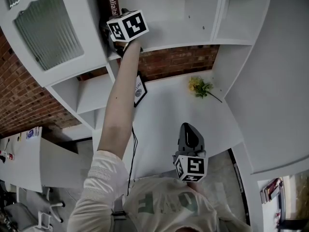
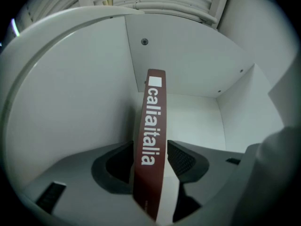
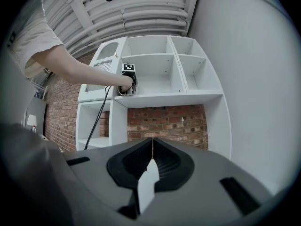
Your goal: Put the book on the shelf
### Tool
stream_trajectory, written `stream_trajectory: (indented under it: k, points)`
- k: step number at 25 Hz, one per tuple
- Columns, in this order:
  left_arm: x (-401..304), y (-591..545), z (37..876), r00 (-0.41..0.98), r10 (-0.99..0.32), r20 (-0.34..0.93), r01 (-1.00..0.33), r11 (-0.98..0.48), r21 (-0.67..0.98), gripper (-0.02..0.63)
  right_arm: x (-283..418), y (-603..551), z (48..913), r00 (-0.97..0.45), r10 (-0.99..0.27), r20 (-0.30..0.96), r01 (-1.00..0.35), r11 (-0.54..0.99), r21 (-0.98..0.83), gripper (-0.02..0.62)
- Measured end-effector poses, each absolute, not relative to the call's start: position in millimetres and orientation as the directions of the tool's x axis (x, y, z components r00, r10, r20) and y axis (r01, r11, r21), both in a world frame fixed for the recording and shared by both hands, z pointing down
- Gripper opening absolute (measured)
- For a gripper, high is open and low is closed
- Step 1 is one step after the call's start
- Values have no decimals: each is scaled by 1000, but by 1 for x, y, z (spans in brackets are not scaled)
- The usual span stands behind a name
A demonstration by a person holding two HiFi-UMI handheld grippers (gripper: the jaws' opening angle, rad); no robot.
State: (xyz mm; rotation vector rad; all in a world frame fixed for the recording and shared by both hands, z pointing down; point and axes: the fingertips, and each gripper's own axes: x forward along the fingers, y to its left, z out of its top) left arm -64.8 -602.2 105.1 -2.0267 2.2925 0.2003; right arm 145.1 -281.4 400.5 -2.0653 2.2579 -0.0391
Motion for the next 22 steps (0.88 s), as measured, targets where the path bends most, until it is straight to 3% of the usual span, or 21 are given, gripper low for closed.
stream_trajectory:
  k: [9, 14, 18, 22]
  points:
    - [-53, -560, 107, -93, -973, -212, -995, 98, -14, 215, 148, -257, 393, -69, -995, -70, -995, 73, -62, 17]
    - [-45, -494, 103, -50, -924, -380, -992, 90, -89, 215, 144, -245, 393, -87, -994, -70, -994, 91, -59, 17]
    - [-45, -413, 105, 53, -841, -539, -996, -5, -90, 215, 135, -246, 390, -126, -990, -71, -991, 128, -33, 17]
    - [-61, -352, 153, 148, -818, -555, -989, -119, -88, 201, 116, -250, 374, -182, -977, -108, -983, 181, 24, 17]
